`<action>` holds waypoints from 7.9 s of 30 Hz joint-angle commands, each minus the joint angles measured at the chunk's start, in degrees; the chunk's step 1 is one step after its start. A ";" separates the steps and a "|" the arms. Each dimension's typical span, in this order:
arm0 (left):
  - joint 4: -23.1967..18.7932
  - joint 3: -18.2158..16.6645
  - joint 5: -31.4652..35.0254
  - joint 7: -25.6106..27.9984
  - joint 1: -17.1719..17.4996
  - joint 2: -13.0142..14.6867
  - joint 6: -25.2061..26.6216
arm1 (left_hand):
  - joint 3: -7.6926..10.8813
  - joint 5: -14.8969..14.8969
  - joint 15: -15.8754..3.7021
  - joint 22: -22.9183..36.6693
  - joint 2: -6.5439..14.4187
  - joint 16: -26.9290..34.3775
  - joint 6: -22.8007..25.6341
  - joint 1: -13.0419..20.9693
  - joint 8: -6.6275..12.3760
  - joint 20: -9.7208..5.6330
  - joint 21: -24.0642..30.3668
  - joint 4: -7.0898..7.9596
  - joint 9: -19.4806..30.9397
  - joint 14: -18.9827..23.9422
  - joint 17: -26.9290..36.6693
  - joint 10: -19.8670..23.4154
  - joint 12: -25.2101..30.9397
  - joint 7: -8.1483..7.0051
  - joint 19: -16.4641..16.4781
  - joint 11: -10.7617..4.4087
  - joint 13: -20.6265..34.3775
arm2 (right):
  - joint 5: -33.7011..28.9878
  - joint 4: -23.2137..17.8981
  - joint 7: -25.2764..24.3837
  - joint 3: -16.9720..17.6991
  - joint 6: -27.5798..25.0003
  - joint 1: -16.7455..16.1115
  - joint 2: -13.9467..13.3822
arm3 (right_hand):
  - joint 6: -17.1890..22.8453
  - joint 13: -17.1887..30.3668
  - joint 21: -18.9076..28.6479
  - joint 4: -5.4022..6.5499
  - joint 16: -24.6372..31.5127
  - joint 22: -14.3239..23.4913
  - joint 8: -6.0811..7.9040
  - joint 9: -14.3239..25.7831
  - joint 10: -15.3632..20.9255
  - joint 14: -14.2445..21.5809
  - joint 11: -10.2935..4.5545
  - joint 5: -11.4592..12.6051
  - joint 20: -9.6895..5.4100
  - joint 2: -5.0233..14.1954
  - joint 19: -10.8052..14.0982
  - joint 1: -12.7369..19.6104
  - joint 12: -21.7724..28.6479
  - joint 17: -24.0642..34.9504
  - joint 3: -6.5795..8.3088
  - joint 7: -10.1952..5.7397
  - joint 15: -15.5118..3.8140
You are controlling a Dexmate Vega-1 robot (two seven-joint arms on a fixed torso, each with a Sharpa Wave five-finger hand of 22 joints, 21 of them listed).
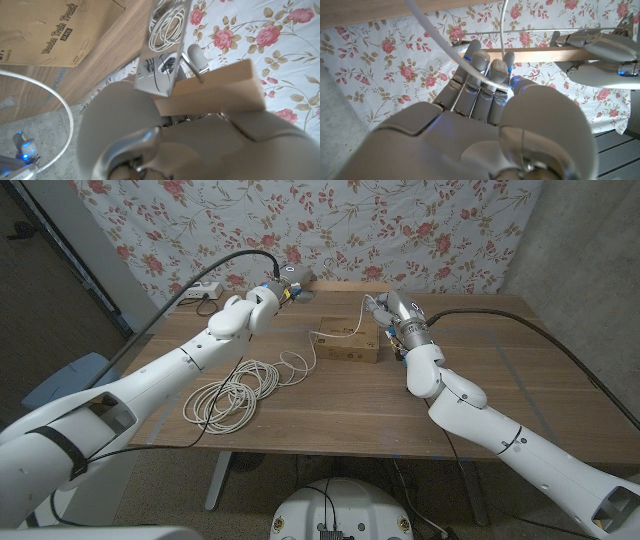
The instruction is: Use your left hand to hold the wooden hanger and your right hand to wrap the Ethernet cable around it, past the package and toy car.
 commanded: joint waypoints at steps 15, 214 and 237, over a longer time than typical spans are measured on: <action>-1.89 -0.72 -1.99 -1.97 0.87 -1.16 -1.77 | -0.22 0.94 -0.27 -0.10 -0.33 -0.33 2.03 -0.61 0.37 -0.12 -1.21 0.18 -0.08 -0.65 -0.67 -0.19 -0.13 -1.82 -0.64 0.11 0.19 | -5.89 -0.81 -4.93 7.47 4.76 -1.65 -2.80 | 0.24 0.14 1.45 0.53 2.10 0.31 1.60 2.11 -5.28 -2.09 -4.21 0.33 -3.91 1.80 -1.65 2.14 2.14 0.23 -0.51 -1.28 -3.83; -5.29 -0.84 -10.27 0.24 -0.86 -3.02 4.00 | -3.18 5.83 0.07 -0.51 -0.93 -3.67 3.58 -0.44 0.46 0.24 -4.73 -0.13 -1.48 -1.32 -0.22 -0.17 -2.58 -2.94 -1.51 -0.01 0.71 | 24.24 -1.73 -5.08 20.38 -2.30 -23.50 -16.78 | -0.73 -2.13 14.82 1.88 14.15 -7.82 6.14 5.11 -8.36 -9.15 -2.28 3.13 -4.04 2.29 -8.79 3.89 2.62 -0.20 -6.09 -1.34 -3.77; -3.19 0.69 -5.20 -1.12 -1.92 -3.94 4.07 | -3.48 5.98 -0.11 -0.43 -0.87 -3.78 3.72 -0.25 0.36 0.24 -4.77 -0.15 -1.62 -1.21 -0.05 -0.04 -2.66 -2.97 -1.54 -0.05 0.85 | 13.61 -11.57 -5.58 26.36 3.02 -27.01 -20.05 | -0.80 -2.15 16.89 2.05 14.77 -9.21 6.51 5.12 -8.38 -9.40 -2.66 3.27 -4.24 2.30 -9.55 4.20 2.42 -0.21 -6.58 -1.64 -3.79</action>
